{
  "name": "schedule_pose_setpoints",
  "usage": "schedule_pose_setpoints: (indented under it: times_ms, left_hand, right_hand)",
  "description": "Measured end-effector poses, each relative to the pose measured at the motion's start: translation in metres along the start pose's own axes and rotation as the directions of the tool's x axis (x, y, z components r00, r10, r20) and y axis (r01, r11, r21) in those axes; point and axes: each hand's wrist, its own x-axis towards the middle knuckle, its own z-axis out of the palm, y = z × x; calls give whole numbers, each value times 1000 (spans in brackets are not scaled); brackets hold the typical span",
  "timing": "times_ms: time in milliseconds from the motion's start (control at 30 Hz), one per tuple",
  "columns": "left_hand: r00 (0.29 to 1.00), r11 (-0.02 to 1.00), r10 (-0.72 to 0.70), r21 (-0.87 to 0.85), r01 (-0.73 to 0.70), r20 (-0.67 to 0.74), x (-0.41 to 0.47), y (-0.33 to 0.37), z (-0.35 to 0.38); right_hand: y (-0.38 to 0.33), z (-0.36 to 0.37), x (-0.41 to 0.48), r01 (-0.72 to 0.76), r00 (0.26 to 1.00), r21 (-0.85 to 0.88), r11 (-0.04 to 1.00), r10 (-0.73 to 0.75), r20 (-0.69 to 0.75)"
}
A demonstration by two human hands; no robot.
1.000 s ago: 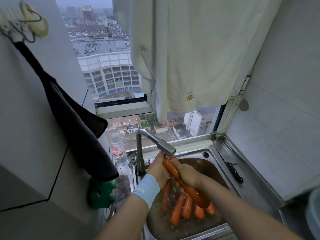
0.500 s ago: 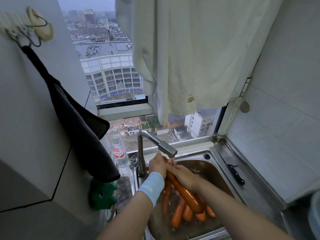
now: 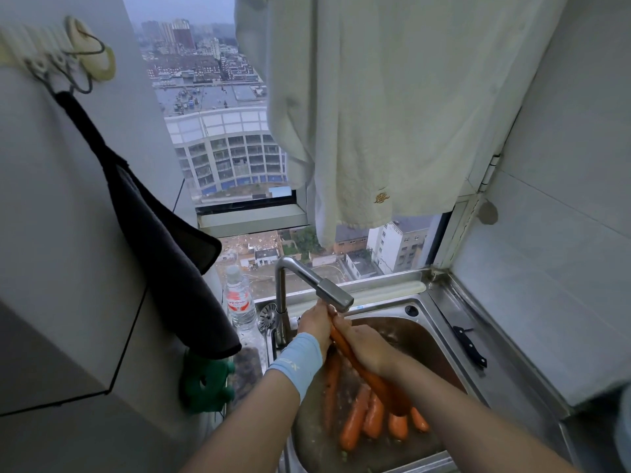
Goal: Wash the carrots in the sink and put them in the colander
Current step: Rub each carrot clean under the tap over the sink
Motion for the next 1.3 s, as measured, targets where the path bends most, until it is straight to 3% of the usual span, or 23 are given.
schedule_pose_setpoints:
  times_ms: [133,233,367,533,600,733,833,933,1133,1200,1300]
  left_hand:
    - [989,999,-17,-49,24,146,-16,4,4]
    - [979,995,50,74,-66,200,-6,-11,4]
    - [991,978,91,176,-108,102,0,-19,1]
    - [991,982,127,147,-120,-38,3,-11,1]
    - [993,988,116,110,-112,-28,-4,-7,-2]
    - [984,998,57,-29,-53,166,-10,-11,-10]
    - [978,993,49,-118,-25,203,-10,-18,-8]
    - [992,996,62,-77,-53,113,-17,-15,-3]
    - [996,997,71,-23,-72,-58,0,-6,-2]
    - [998,994,21,-109,-28,-61,-5,2,-1]
    - [998,987,22,-161,-12,58,-3,2,-4]
  right_hand:
    - [-2,-10,1,-49,998,48,998,51,-35]
    - [0,-14,4,-20,999,64,998,21,-28]
    - [4,-8,4,-24,1000,114,993,23,8]
    - [3,3,-3,32,999,215,976,-37,23]
    - [0,4,-4,45,999,194,980,-46,0]
    - [-4,0,0,68,998,65,996,-68,-15]
    - [-5,-4,0,83,997,-24,996,-83,1]
    - [-5,-1,-3,104,995,-106,989,-103,15]
    - [3,1,-6,75,997,-86,993,-73,31]
    - [9,-2,-6,62,998,-101,993,-61,10]
    - [10,-4,-8,86,995,-72,994,-89,-39]
